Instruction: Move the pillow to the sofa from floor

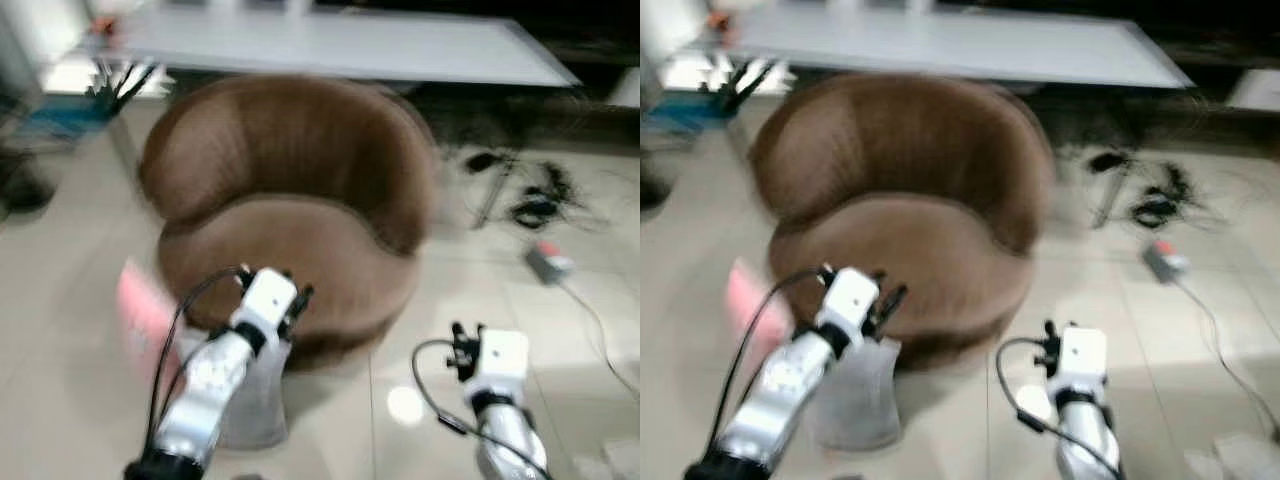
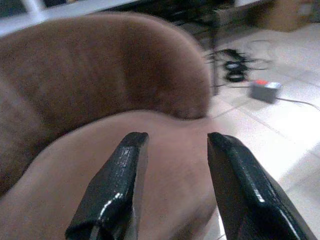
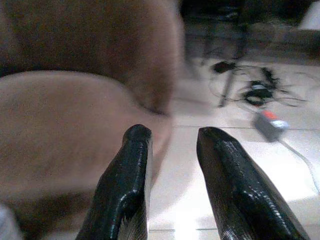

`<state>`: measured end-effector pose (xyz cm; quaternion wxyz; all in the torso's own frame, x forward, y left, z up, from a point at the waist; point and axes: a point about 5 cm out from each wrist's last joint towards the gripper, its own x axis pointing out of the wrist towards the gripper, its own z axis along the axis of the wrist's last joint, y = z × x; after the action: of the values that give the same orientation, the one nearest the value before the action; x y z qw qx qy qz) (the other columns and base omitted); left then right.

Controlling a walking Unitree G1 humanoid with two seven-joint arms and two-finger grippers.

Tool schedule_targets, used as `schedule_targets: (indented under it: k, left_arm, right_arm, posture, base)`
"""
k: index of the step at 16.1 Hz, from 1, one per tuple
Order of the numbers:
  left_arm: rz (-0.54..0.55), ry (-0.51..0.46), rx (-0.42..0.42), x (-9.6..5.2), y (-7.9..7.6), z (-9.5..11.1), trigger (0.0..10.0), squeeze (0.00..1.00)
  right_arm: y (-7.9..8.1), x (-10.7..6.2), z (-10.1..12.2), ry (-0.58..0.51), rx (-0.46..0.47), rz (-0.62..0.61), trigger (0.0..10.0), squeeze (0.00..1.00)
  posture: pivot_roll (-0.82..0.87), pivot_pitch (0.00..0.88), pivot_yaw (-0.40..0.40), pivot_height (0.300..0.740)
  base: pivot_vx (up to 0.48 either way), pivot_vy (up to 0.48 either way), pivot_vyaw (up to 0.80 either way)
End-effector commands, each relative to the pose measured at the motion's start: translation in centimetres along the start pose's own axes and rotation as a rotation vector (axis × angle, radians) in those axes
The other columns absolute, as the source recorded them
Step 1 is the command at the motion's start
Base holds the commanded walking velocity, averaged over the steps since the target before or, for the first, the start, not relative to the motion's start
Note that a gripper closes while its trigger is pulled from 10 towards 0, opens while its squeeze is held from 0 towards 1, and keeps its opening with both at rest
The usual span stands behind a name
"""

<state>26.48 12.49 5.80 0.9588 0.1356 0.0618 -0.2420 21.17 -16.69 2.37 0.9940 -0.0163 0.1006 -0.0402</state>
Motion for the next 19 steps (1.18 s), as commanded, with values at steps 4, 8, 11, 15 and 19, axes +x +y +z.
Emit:
schedule_targets:
  k: [4,8,11,15,19]
  left_arm:
    - [0.063,-0.093,-0.035,0.0,0.7,1.4,10.0,0.0]
    - [0.08,-0.153,-0.041,0.3,1.3,2.4,10.0,0.0]
    - [0.07,-0.158,-0.048,0.2,1.3,2.4,10.0,0.0]
    - [0.062,-0.162,-0.052,0.2,1.3,2.4,10.0,0.0]
    - [0.058,-0.151,-0.051,0.1,1.3,2.2,10.0,0.0]
  right_arm:
    - [0.3,0.1,0.4,-0.021,-0.027,0.038,10.0,0.0]
    - [0.2,0.1,0.6,-0.031,-0.025,0.033,10.0,0.0]
    - [0.3,0.2,0.7,-0.038,-0.021,0.036,10.0,0.0]
    - [0.5,0.5,0.8,-0.043,-0.022,0.039,10.0,0.0]
    - [0.0,0.6,0.7,-0.037,0.017,-0.001,10.0,0.0]
  posture:
    - [0.03,0.019,-0.033,0.74]
    - [0.03,0.018,-0.028,0.74]
    - [0.03,0.015,-0.026,0.74]
    - [0.04,0.013,-0.03,0.74]
    - [0.04,0.013,-0.034,0.74]
  base:
    - [0.0,-0.199,0.8]
    - [0.069,0.0,0.8]
    - [0.345,0.0,0.8]
    - [0.37,0.0,0.8]
    - [0.372,0.0,0.4]
